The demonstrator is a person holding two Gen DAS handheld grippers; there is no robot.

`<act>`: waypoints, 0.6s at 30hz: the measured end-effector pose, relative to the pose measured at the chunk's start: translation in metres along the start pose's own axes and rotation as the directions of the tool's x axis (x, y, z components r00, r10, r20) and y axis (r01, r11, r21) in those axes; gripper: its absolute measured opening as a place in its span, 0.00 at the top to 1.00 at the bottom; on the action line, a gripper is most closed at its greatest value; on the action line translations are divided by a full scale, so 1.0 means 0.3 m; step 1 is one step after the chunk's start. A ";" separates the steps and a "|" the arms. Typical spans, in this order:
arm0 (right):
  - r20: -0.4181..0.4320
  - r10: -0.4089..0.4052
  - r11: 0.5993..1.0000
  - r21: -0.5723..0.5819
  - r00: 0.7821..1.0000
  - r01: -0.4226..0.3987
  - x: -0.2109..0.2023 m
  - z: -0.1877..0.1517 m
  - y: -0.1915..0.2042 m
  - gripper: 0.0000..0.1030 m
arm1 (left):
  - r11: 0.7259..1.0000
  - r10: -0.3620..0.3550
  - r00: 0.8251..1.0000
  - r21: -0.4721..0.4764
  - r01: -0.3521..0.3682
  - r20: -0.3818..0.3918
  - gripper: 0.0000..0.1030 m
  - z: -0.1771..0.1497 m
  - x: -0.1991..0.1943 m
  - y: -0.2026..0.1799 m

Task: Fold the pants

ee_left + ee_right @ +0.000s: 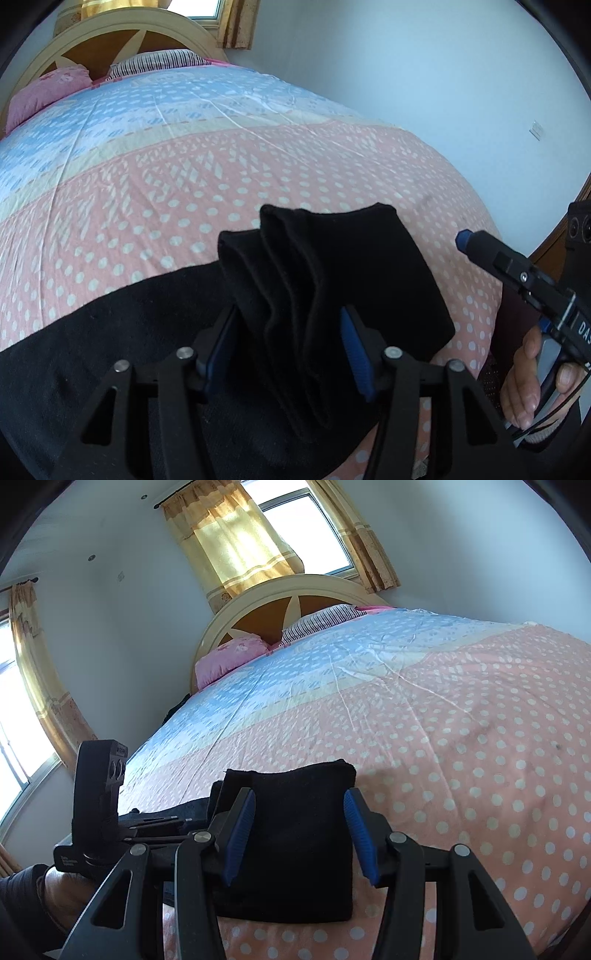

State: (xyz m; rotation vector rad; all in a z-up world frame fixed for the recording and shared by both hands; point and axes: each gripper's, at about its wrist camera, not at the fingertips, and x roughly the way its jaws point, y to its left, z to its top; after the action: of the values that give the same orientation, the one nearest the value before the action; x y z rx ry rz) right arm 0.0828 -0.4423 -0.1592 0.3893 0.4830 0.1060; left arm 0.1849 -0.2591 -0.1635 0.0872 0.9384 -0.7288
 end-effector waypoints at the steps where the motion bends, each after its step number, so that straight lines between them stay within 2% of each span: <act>1: 0.008 -0.006 1.000 0.005 1.000 0.006 -0.004 0.002 -0.005 0.49 | 1.000 -0.021 1.000 -0.003 0.021 -0.005 0.75 0.001 -0.002 -0.001; 2: 0.016 -0.015 1.000 0.011 1.000 0.014 -0.008 0.004 -0.011 0.49 | 0.999 -0.042 0.999 -0.005 0.042 -0.014 0.82 0.004 -0.004 -0.004; 4: 0.031 -0.027 0.999 0.035 0.999 0.026 -0.017 0.008 -0.029 0.48 | 0.999 -0.051 0.999 -0.005 0.051 -0.005 0.88 0.011 -0.028 -0.004; 8: 0.040 -0.029 0.998 0.062 0.999 0.027 -0.022 0.012 -0.048 0.44 | 0.989 -0.135 0.991 -0.067 0.136 0.019 0.89 0.032 -0.114 0.043; 12: 0.031 -0.032 0.999 0.025 0.999 0.032 -0.013 0.005 -0.027 0.44 | 0.968 -0.206 0.977 -0.136 0.211 0.045 0.89 0.036 -0.220 0.115; 18: 0.019 -0.021 1.000 -0.021 1.000 0.021 0.007 -0.007 0.015 0.44 | 0.959 -0.210 0.974 -0.178 0.222 0.082 0.89 0.003 -0.345 0.195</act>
State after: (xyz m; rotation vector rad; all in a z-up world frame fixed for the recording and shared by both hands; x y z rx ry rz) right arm 0.0837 -0.4372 -0.1600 0.3638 0.4670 0.0871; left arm 0.1823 -0.1598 -0.0981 -0.2049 0.9606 -0.8365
